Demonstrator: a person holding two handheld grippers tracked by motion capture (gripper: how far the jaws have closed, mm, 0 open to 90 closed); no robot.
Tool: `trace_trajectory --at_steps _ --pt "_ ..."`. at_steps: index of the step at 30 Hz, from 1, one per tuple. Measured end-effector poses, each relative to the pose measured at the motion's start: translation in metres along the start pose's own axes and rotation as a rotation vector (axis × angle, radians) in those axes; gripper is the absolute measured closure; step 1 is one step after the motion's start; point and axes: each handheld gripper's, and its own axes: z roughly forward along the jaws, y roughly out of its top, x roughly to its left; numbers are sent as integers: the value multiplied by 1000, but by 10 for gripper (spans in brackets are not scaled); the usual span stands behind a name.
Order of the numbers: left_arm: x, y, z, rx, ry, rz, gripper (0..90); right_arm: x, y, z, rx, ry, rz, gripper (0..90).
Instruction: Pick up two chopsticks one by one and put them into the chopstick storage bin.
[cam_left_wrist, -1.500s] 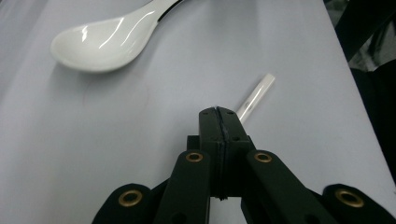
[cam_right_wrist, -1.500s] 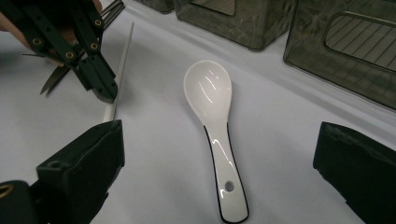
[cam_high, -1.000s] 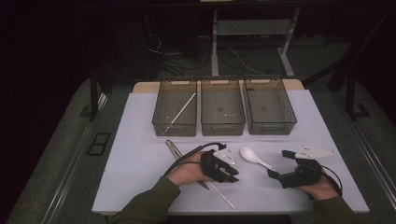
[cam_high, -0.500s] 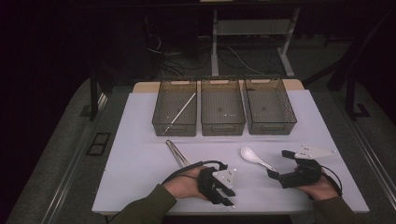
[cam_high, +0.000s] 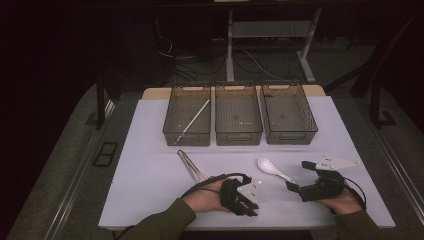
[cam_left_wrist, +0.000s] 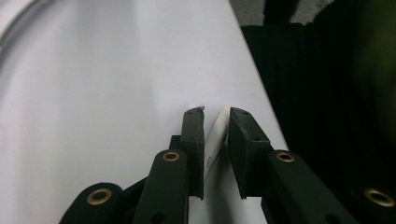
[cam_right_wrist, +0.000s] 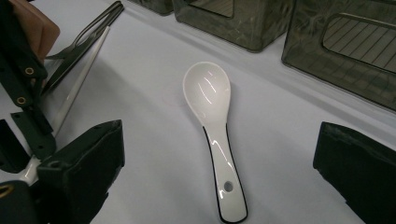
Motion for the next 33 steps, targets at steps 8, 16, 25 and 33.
trace_trajectory --at_steps 8,16,25,33 --pt "13 7 7 -15 56 -20 761 0 0 0 -3 -1 4 20" --pt "29 12 12 -32 97 -77 768 -1 0 -1 -2 -1 4 20" --pt "51 16 18 -52 125 -109 777 -1 0 -1 -6 -1 10 20" --pt "62 14 20 -91 131 -147 778 -2 0 -2 -8 0 6 20"
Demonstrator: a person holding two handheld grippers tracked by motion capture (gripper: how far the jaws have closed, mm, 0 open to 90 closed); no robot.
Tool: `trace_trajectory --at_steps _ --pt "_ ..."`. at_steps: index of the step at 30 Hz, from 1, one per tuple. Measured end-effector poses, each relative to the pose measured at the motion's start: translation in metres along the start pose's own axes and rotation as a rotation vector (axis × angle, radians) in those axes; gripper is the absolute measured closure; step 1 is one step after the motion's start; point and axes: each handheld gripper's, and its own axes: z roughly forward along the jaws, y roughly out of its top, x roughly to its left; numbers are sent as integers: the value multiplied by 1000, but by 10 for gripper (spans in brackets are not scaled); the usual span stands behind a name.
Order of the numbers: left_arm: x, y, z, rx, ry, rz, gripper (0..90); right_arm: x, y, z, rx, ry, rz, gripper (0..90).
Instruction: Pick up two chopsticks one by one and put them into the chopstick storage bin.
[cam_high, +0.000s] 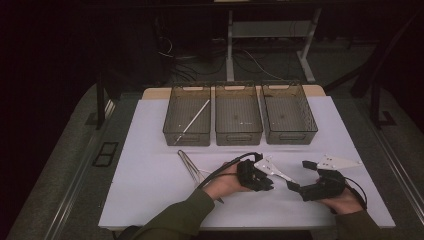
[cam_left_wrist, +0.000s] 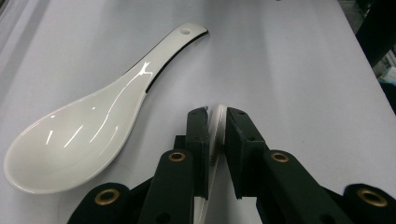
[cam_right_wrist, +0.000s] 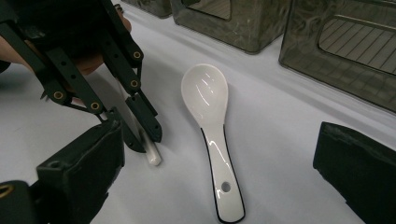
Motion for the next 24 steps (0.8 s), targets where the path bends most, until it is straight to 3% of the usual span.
trace_trajectory --at_steps 6,13,18,24 --pt "5 -5 -24 -34 -18 -52 717 0 0 0 -1 -1 4 20" --pt "14 -29 -54 -18 2 -58 712 0 0 0 4 0 4 20" --pt "22 -47 -55 1 -27 -72 734 0 0 2 7 1 1 20" --pt "26 -53 -49 -7 -54 -59 796 0 0 1 8 1 2 20"
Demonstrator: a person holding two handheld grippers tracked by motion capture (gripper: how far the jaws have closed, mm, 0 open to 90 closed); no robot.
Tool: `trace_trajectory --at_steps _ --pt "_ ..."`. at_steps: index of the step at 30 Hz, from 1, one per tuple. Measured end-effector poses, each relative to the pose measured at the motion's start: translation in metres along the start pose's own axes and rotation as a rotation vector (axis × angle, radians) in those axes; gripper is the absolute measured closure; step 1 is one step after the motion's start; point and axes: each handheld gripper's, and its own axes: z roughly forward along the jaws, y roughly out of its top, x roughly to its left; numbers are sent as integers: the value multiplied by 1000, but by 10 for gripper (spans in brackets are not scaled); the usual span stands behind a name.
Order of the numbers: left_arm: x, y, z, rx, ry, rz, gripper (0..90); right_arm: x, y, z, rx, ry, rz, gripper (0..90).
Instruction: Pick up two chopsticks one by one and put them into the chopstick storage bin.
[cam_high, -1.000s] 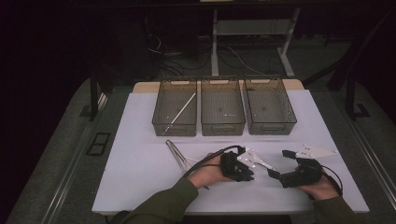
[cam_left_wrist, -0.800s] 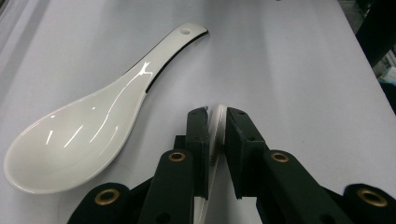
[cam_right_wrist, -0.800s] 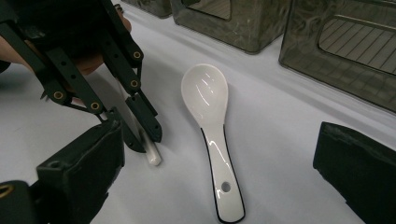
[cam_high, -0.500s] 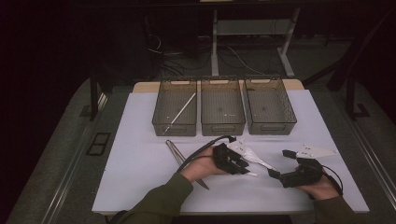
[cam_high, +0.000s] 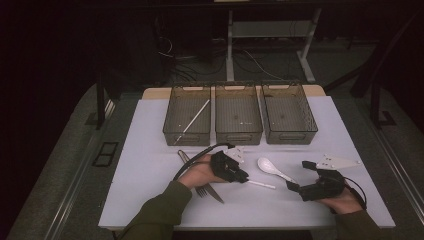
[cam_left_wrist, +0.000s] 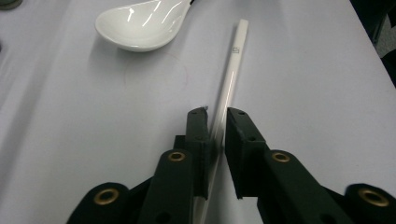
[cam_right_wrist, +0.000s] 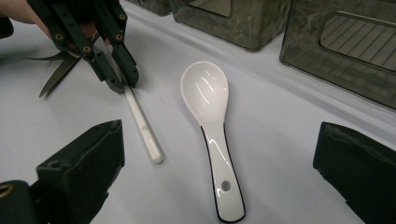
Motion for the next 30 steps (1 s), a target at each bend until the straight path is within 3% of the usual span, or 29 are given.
trace_trajectory --at_steps 8,13,24,30 --pt "3 -3 1 -32 -19 103 823 1 0 1 4 3 1 21" --pt "5 2 6 -35 -15 117 834 1 0 1 5 2 4 20" --pt "5 18 17 -42 9 109 837 0 0 0 0 3 2 20" --pt "1 29 11 -62 30 85 837 0 0 0 -2 3 3 20"
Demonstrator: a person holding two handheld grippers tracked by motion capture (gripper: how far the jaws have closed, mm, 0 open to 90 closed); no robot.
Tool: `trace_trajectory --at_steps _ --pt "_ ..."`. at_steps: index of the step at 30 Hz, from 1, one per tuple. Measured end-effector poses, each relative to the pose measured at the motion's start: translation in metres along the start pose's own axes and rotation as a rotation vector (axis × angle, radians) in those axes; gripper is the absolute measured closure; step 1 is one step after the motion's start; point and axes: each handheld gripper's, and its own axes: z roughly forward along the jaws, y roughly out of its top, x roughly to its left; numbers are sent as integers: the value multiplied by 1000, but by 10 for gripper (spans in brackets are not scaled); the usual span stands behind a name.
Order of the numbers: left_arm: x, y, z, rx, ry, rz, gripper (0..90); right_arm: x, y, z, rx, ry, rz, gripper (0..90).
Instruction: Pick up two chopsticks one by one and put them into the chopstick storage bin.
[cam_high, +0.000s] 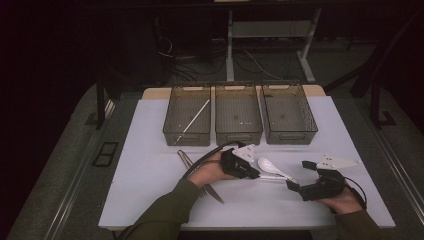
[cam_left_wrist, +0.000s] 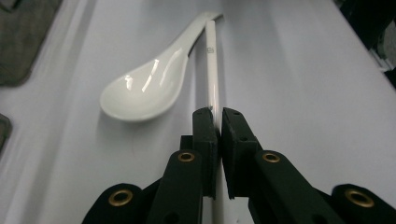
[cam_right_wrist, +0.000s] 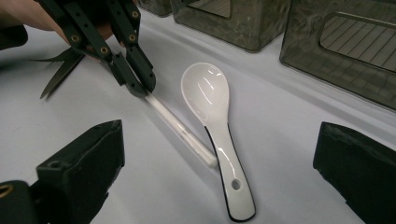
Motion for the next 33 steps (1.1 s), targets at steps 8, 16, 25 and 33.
trace_trajectory --at_steps 8,16,25,33 --pt "-1 9 -31 -26 84 -101 836 2 0 1 -11 6 -9 20" --pt "1 8 -65 -47 149 -178 836 6 -1 5 -1 15 -16 20" --pt "6 5 -105 -51 234 -281 836 5 -1 5 1 13 -11 20" --pt "22 7 -139 -78 321 -346 836 5 -1 5 -1 11 -10 20"
